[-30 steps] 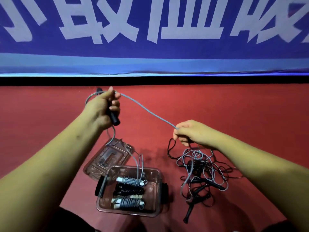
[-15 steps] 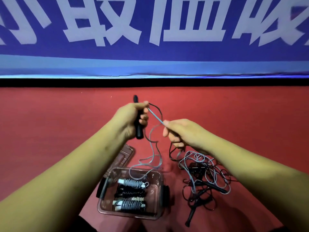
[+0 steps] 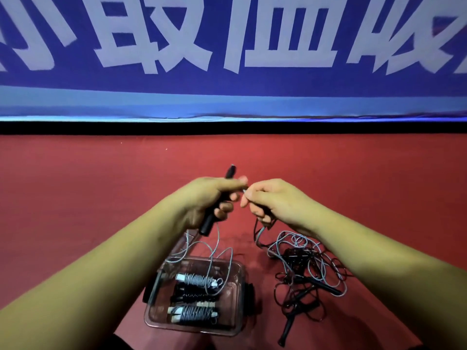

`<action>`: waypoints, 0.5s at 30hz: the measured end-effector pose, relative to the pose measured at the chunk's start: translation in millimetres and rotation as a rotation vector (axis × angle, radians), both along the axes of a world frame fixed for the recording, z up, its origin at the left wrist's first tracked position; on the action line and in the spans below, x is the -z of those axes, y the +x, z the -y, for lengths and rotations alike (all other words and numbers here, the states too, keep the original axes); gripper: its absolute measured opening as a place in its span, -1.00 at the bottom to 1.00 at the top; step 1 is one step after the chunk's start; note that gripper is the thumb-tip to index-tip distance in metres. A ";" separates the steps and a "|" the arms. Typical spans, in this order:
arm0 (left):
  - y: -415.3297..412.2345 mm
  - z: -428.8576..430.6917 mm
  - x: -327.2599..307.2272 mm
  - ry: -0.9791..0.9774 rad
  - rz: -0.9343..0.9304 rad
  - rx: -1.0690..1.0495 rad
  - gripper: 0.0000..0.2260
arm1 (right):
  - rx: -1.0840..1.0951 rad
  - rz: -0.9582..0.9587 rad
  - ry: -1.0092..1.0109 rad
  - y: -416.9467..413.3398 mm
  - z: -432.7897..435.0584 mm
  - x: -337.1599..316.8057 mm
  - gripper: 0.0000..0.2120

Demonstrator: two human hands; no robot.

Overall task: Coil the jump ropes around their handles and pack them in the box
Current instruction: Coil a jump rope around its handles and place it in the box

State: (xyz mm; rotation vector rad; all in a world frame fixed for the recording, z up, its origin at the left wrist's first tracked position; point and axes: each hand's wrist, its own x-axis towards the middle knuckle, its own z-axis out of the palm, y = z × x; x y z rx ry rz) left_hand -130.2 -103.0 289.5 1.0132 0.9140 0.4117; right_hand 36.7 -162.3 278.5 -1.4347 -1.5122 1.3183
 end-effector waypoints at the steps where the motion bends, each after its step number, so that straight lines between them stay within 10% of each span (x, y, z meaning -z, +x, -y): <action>1: 6.7 4.9 0.8 0.028 0.002 0.005 -0.87 | 0.008 -0.005 0.016 -1.2 -0.9 -1.6 -0.77; 8: -22.2 -36.7 -21.3 0.195 0.228 -0.552 -0.85 | -0.080 0.231 -0.117 27.7 -2.0 1.7 -0.68; 15: -29.4 -35.9 1.3 0.036 0.063 -0.303 -0.71 | -0.021 -0.299 -0.186 17.4 -5.1 1.9 -0.75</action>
